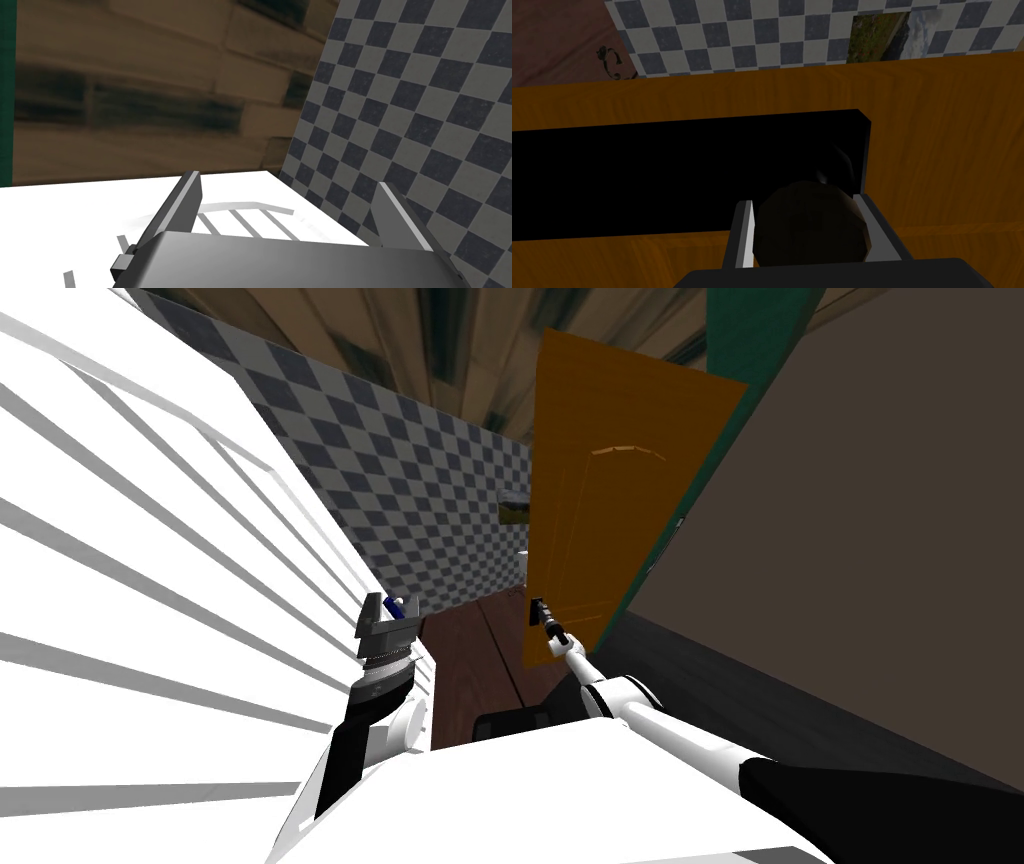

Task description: Push the door open

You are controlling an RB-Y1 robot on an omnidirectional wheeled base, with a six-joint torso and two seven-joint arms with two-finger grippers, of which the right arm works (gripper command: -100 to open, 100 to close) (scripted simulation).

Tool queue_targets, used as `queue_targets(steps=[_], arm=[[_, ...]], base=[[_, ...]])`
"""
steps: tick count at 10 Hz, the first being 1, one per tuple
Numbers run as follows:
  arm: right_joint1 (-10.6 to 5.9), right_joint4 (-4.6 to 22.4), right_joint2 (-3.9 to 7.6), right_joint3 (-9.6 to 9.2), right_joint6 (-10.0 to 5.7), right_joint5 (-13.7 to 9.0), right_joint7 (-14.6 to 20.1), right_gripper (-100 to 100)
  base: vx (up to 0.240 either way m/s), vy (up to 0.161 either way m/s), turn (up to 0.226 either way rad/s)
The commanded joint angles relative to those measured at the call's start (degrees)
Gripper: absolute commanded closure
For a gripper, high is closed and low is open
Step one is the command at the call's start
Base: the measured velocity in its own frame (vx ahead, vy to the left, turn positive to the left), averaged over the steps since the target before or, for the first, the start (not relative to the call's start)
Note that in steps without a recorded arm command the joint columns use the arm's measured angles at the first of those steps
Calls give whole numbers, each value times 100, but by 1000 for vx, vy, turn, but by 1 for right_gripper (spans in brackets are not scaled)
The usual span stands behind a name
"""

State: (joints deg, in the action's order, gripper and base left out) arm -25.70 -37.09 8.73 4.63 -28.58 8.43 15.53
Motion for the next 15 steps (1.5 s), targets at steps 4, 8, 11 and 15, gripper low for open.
queue_targets(steps=[4,8,11,15], arm=[[-146,223,128,263,-49,-115,-128,100],[-128,235,176,441,-22,-192,-234,100],[-119,241,198,525,-9,-228,-285,100],[-116,313,275,678,-39,-292,-343,100]], base=[[104,83,-35],[149,132,-59],[136,103,-43],[139,36,-30]])
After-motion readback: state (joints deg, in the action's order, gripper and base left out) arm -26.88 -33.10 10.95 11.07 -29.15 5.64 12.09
